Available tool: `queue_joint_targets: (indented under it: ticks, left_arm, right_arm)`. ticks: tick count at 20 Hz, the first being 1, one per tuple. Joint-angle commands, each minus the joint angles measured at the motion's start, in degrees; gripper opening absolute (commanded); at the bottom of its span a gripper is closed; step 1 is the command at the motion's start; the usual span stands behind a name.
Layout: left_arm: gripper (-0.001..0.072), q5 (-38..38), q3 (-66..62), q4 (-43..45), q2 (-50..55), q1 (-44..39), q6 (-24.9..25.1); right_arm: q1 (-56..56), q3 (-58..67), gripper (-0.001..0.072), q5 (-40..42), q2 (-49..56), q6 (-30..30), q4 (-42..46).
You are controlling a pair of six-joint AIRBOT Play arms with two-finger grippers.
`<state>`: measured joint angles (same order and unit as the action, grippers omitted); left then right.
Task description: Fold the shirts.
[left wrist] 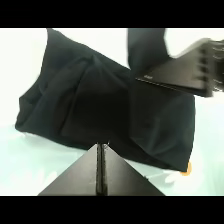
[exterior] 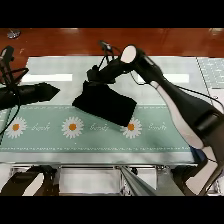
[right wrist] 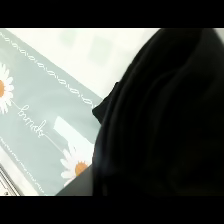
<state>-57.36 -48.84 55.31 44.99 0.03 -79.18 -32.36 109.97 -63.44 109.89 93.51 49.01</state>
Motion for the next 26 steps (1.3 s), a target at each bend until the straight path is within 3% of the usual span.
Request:
queue_joint_targets:
  ticks: [1,3,4,5,6,11,13,15,16,18,20,22,23,26]
  left_arm:
    - [0.0027,-0.2,0.9,0.0,1.3,-0.5,0.5]
    - [0.0027,-0.1,1.6,0.0,2.8,-0.5,0.5]
    - [0.0027,0.2,2.1,0.0,3.7,-0.5,0.5]
    - [0.0027,0.2,2.3,0.0,4.6,-0.5,0.5]
    - [0.0027,0.2,2.4,0.0,5.6,-0.5,0.7]
    - [0.0027,0.2,2.4,0.0,9.0,-0.5,1.3]
    - [0.0027,-0.5,2.4,0.3,9.0,-0.5,2.7]
    - [0.0027,-1.2,2.4,0.5,9.0,-0.5,3.1]
    - [0.0027,-1.2,2.4,0.4,9.0,-0.5,3.1]
    - [0.0027,-1.1,2.4,0.4,9.0,-0.5,3.1]
    - [0.0027,-1.1,2.4,0.4,9.0,-0.5,3.1]
    - [0.0027,-1.1,2.5,0.4,9.0,-0.8,3.1]
    - [0.0026,-1.1,2.5,0.2,9.0,-0.9,3.1]
    - [0.0027,-0.9,2.5,0.2,9.4,-2.3,3.1]
  right_arm:
    - [-1.0,4.5,0.0033,-0.4,6.3,1.2,-2.8]
    - [-1.0,4.5,0.0038,-1.1,7.5,1.2,-5.5]
    - [-0.9,4.5,0.0197,-1.9,7.8,1.2,-7.4]
    - [-0.9,4.5,0.0503,-3.2,7.9,0.6,-8.6]
    - [-0.6,4.8,0.0628,-4.9,7.7,-1.2,-9.9]
    - [12.1,7.5,0.0627,-25.0,1.6,-2.4,-10.7]
    - [17.9,6.6,0.0627,-33.1,-6.3,-2.4,0.4]
    - [20.7,-0.3,0.0627,-34.0,-17.4,-4.6,18.3]
    - [21.5,-7.5,0.0627,-30.3,-23.8,-3.8,26.3]
    - [23.2,-26.5,0.0626,-16.6,-36.4,2.7,31.5]
    - [23.7,-50.8,0.0626,2.3,-48.5,13.7,30.3]
    - [23.6,-70.0,0.0625,19.3,-54.5,20.7,18.8]
    - [23.6,-76.0,0.0624,24.9,-54.9,19.7,10.7]
    - [21.3,-80.7,0.0616,30.1,-49.4,5.0,-10.0]
